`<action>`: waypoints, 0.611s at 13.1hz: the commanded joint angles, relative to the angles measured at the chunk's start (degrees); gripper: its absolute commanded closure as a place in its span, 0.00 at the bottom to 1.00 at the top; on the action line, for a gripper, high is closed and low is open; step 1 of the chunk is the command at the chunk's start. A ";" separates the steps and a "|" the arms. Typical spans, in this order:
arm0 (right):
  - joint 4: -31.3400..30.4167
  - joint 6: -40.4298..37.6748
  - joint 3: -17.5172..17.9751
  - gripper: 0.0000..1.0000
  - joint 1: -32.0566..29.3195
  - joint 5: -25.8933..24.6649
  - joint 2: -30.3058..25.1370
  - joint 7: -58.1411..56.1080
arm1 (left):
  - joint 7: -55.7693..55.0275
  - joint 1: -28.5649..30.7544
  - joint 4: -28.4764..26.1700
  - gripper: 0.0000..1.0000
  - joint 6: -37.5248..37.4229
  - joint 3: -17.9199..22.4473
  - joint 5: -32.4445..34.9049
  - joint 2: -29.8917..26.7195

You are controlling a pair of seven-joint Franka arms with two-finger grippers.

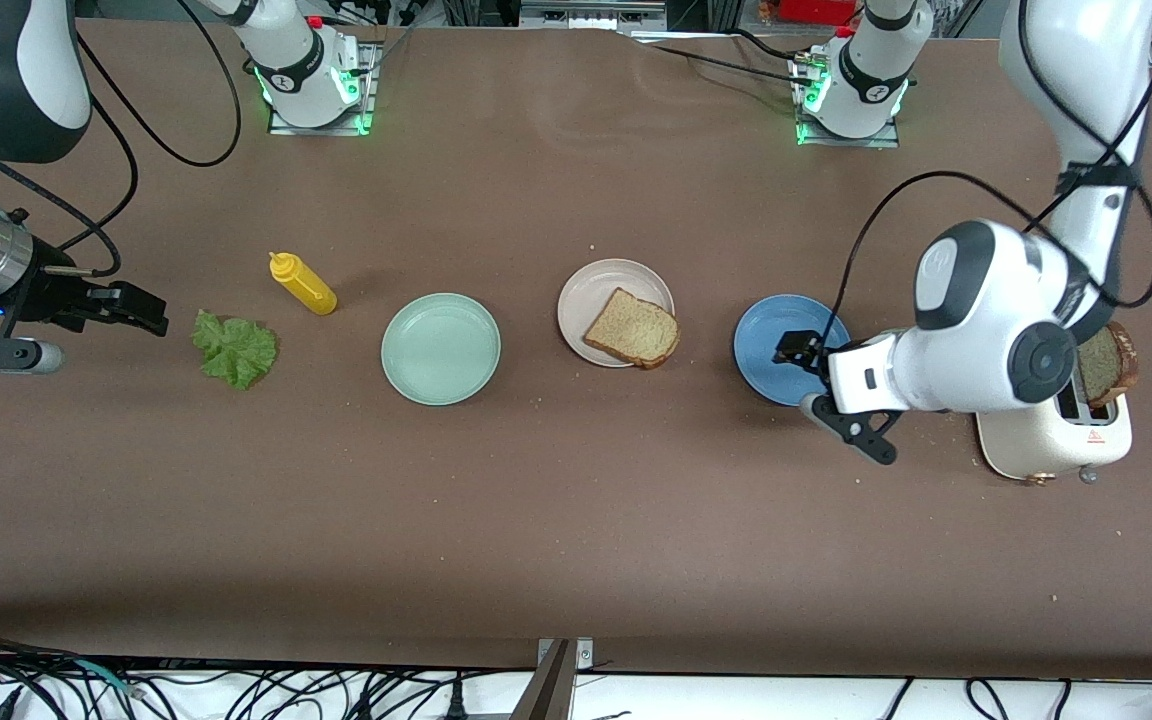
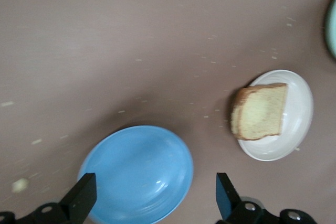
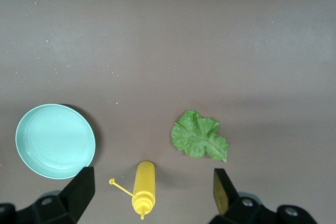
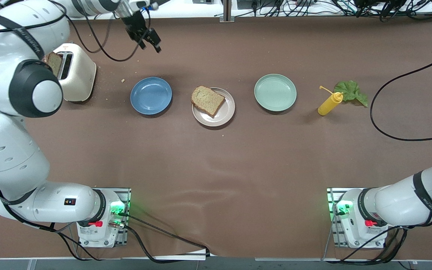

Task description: Make sandwich in beige plate with both arms

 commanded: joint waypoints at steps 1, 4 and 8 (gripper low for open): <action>0.68 -0.39 -0.14 0.00 0.26 -0.93 0.06 -0.15 | -3.37 1.58 -1.33 0.00 -2.17 0.41 4.29 -5.52; 0.68 -0.39 -0.14 0.00 0.26 -0.93 -0.03 -0.14 | -4.50 2.73 -1.33 0.00 -7.52 0.32 9.27 -12.71; 0.68 -0.47 -0.14 0.00 0.26 -0.93 0.06 -0.23 | -8.29 4.75 -2.20 0.00 -14.48 0.15 10.00 -24.06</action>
